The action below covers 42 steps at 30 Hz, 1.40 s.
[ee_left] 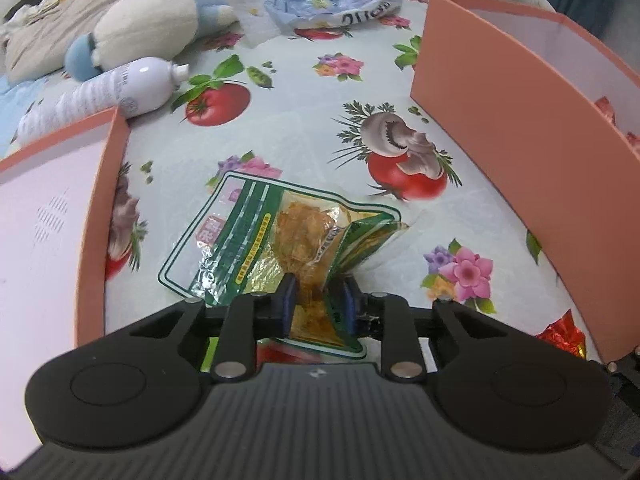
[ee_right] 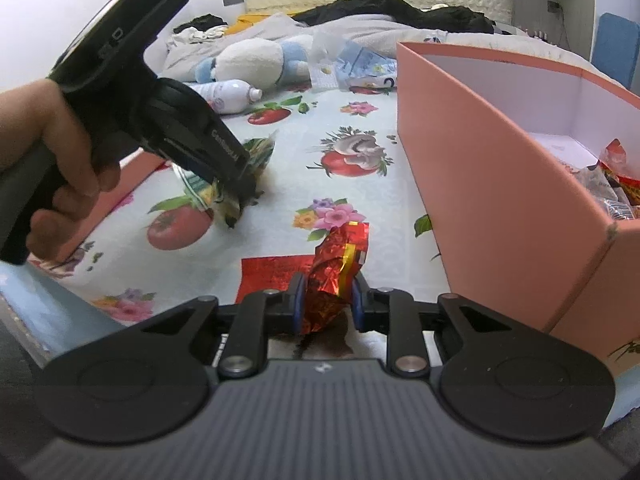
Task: Organize snacks
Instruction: 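Carry the green-labelled pack with the left gripper while the right gripper carries the red candy over the box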
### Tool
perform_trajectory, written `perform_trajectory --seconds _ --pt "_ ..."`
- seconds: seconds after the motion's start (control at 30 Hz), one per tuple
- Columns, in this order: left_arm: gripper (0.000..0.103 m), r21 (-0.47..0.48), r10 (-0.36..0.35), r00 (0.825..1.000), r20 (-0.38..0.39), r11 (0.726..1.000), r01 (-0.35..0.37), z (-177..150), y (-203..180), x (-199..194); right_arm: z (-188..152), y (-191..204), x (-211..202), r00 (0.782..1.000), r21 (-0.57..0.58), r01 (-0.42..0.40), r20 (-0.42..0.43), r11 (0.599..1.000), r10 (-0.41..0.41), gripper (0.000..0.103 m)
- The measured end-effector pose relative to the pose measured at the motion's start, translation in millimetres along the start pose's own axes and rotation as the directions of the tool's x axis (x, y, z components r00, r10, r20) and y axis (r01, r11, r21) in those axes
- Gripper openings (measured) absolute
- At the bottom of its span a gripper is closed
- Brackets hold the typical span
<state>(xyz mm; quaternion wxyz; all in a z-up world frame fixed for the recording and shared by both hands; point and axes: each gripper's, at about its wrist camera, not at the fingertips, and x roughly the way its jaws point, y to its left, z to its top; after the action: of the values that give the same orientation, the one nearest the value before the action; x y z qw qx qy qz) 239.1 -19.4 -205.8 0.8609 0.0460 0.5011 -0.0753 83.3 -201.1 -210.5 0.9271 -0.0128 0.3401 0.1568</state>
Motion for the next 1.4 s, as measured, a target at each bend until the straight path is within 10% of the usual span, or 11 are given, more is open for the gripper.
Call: perform_trajectory --seconds 0.6,1.4 --pt "0.025 -0.180 -0.027 0.993 0.113 0.983 0.047 -16.1 -3.6 -98.8 34.5 -13.8 -70.6 0.993 0.067 0.013 0.118 0.998 -0.021 0.025" --pt "0.025 -0.089 -0.192 0.950 0.248 0.972 0.219 -38.4 -92.0 -231.7 62.9 -52.1 -186.2 0.972 0.163 0.167 0.136 0.972 -0.190 0.025"
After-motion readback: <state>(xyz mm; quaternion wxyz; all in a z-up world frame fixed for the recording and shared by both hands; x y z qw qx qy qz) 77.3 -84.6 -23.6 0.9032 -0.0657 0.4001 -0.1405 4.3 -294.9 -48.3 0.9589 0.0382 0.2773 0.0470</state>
